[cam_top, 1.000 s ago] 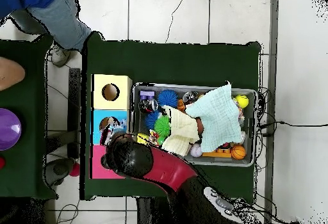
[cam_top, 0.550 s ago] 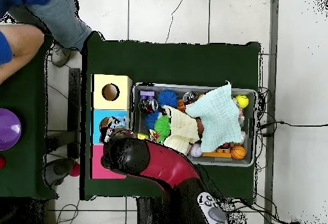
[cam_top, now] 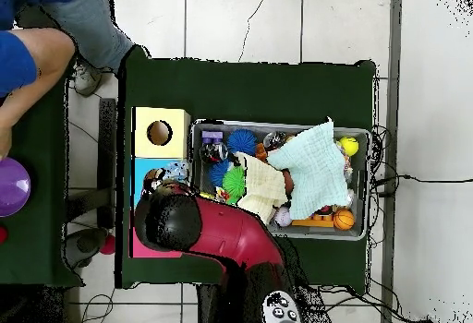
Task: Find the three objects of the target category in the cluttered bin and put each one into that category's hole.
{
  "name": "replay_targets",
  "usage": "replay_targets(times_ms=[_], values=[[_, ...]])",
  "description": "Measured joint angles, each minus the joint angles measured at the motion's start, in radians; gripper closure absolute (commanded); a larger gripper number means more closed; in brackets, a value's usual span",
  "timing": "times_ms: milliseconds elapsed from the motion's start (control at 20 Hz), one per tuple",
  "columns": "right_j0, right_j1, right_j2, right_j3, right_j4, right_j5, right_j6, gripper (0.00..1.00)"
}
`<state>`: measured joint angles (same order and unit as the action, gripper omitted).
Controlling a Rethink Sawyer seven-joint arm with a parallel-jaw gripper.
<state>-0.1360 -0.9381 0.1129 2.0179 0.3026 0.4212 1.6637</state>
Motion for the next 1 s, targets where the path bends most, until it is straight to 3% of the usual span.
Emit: replay_targets(times_ms=[250, 600, 800, 1000], values=[[0.059, 0.02, -0.079, -0.032, -0.02, -0.051, 0.0, 1.0], [0.092, 0.072, -0.145, -0.034, -0.024, -0.233, 0.0, 1.0], [0.078, 0.078, -0.14, -0.028, -0.011, -0.234, 0.0, 1.0], [0.027, 0.069, -0.105, -0.007, 0.044, -0.169, 0.0, 1.0]])
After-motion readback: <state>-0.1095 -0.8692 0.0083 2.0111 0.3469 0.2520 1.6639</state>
